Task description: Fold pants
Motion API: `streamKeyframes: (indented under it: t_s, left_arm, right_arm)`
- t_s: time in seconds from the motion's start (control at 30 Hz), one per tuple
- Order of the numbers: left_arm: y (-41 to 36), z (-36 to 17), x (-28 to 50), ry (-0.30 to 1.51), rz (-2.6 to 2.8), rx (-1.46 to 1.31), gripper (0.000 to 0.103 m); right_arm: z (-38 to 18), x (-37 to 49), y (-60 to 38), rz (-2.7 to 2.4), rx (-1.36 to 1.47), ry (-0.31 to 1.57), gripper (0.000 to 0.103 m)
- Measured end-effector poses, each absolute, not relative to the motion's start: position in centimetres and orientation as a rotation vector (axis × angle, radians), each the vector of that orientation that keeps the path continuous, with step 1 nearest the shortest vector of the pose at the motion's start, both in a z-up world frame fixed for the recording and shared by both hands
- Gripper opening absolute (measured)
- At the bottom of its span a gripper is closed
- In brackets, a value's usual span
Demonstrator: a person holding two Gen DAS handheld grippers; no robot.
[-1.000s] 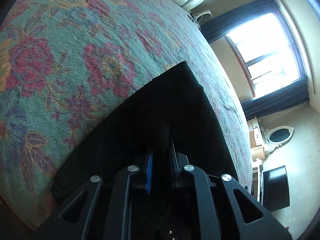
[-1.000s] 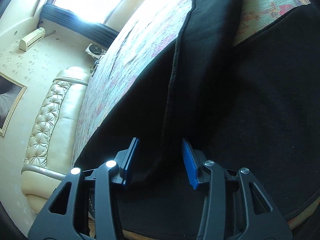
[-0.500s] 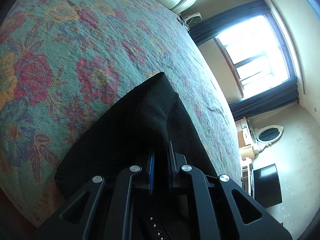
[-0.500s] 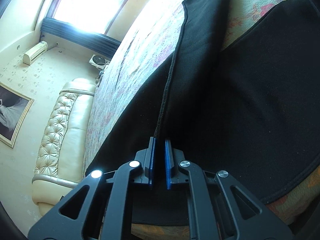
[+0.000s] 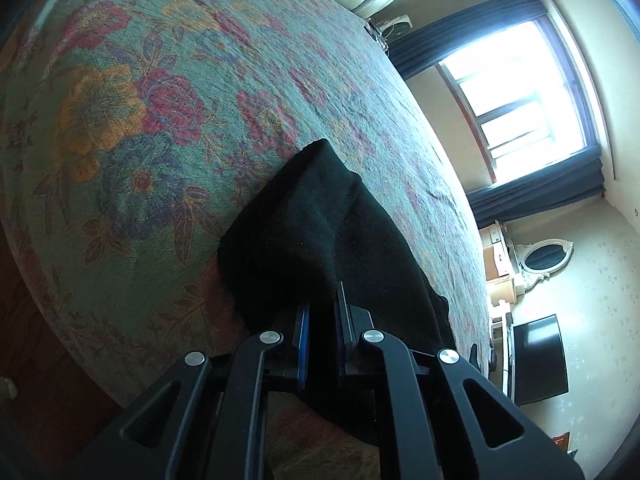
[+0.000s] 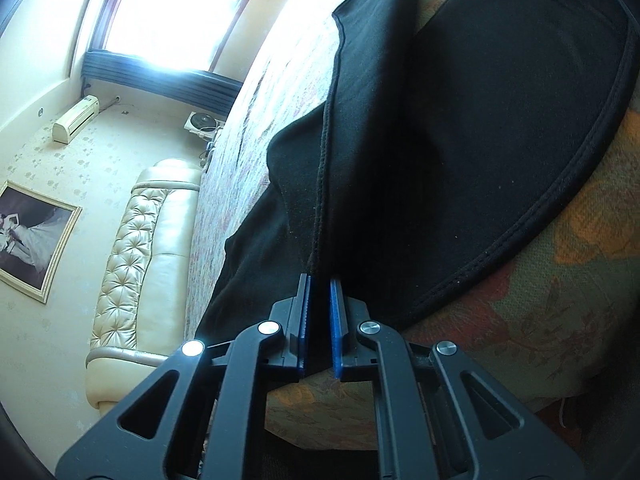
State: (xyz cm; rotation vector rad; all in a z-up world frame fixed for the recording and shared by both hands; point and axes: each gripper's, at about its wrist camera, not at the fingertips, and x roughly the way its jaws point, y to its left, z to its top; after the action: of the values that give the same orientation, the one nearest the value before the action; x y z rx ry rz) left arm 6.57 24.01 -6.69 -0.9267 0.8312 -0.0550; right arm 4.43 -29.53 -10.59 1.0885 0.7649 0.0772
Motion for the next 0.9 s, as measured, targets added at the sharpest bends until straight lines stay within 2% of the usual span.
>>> streamKeyframes:
  t_s: [0.1, 0.23, 0.33, 0.43, 0.47, 0.6, 0.63, 0.67, 0.7, 0.83, 0.9]
  left_arm:
    - [23.5, -7.5, 6.4, 0.861, -0.041, -0.853, 0.010]
    - [23.8, -9.6, 6.9, 0.909, -0.051, -0.890, 0.014]
    - [24.3, -9.3, 6.4, 0.899, -0.074, -0.896, 0.015]
    - [25.0, -8.1, 5.3, 0.873, -0.030, -0.852, 0.022]
    - [25.1, -7.6, 4.8, 0.856, -0.009, -0.825, 0.028]
    - [25.3, -5.3, 3.5, 0.785, 0.066, -0.676, 0.029]
    - [25.2, -5.0, 3.5, 0.772, 0.066, -0.654, 0.032]
    - [25.0, -4.8, 3.5, 0.765, 0.064, -0.643, 0.043]
    - [24.7, -4.6, 3.5, 0.759, 0.052, -0.644, 0.053]
    - [22.3, -4.6, 4.4, 0.796, -0.068, -0.676, 0.071]
    - [21.2, -5.0, 4.7, 0.829, -0.099, -0.678, 0.074]
  right_arm:
    - [-10.7, 3.9, -29.8, 0.077, 1.067, 0.764, 0.009]
    - [-12.1, 3.4, -30.5, 0.046, 1.069, 0.804, 0.009]
    - [-12.1, 3.1, -31.4, 0.059, 1.086, 0.812, 0.010]
    - [-10.3, 2.7, -31.8, 0.026, 1.031, 0.789, 0.014]
    - [-9.2, 2.5, -32.1, 0.009, 0.998, 0.768, 0.020]
    - [-3.8, 2.6, -33.5, -0.106, 0.801, 0.665, 0.046]
    - [-2.5, 3.6, -33.9, -0.135, 0.741, 0.650, 0.051]
    - [-1.4, 5.2, -34.3, -0.158, 0.679, 0.645, 0.060]
    - [-0.6, 7.0, -34.6, -0.177, 0.622, 0.645, 0.065]
    - [-0.5, 17.4, -35.7, -0.255, 0.396, 0.759, 0.065]
    - [-2.0, 23.0, -36.0, -0.299, 0.278, 0.848, 0.065]
